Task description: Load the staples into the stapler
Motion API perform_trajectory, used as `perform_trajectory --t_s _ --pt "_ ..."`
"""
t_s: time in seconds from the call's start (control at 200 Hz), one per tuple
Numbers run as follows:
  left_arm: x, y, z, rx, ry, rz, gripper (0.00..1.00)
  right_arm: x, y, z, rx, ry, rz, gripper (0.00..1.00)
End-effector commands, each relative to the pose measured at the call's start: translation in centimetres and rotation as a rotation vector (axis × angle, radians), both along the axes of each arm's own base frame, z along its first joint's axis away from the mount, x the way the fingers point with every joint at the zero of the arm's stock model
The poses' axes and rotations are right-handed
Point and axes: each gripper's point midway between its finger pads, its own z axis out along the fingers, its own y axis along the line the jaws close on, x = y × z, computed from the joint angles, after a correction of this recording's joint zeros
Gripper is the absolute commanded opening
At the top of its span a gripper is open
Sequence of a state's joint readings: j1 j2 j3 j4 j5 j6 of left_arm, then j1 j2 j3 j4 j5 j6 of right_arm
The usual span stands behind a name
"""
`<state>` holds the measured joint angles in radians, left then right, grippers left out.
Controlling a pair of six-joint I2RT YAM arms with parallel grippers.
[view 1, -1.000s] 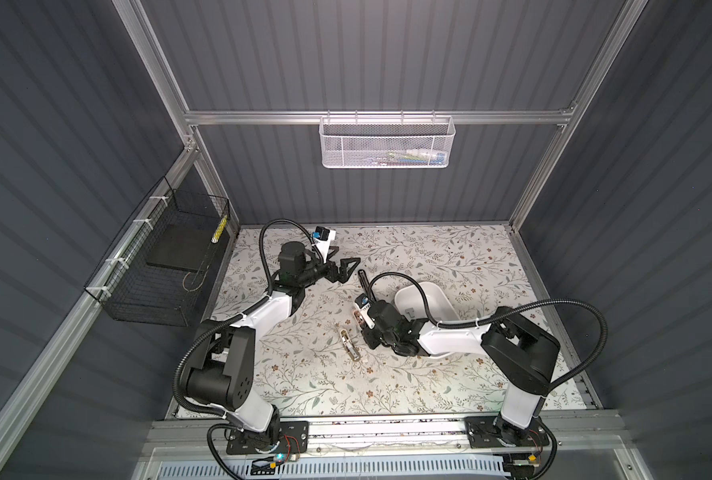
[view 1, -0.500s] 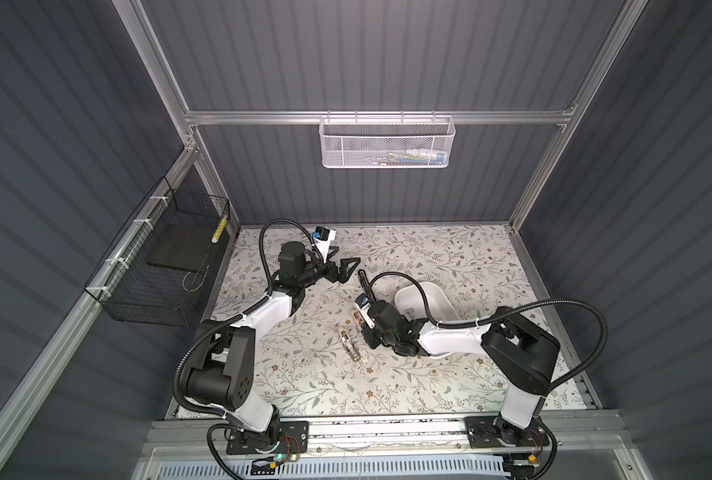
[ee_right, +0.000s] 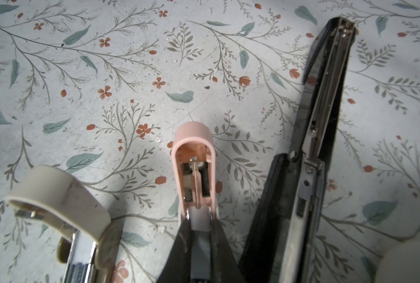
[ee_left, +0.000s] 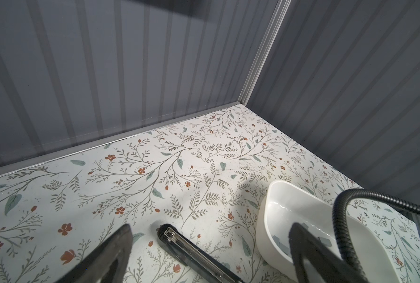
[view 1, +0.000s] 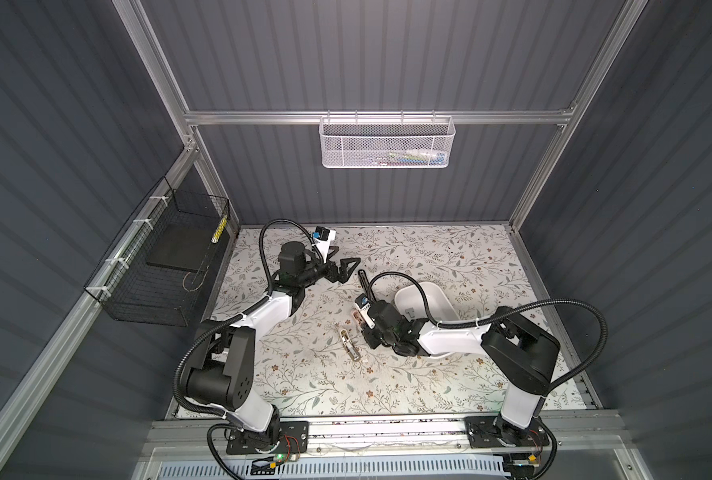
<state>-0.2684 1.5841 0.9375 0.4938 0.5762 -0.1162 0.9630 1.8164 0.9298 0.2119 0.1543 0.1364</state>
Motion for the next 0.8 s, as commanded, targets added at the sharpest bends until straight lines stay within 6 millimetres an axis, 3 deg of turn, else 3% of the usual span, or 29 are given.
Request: perform_trajectory --t_s 0.0,0.485,0.795 --pt "-0.31 0.27 0.92 0.000 -0.033 0.000 0.99 0.12 -0.05 1.04 -0.001 -0.025 0.001 0.00" --pt "-0.32 0.27 0.97 0.000 -0.035 0.000 1.00 0.07 -0.30 1.51 -0.003 -0.037 0.001 0.00" --pt "-0.31 0.27 1.03 -0.001 -0.036 0.000 0.99 0.10 -0.29 0.73 -0.019 -0.028 0.003 0.00"
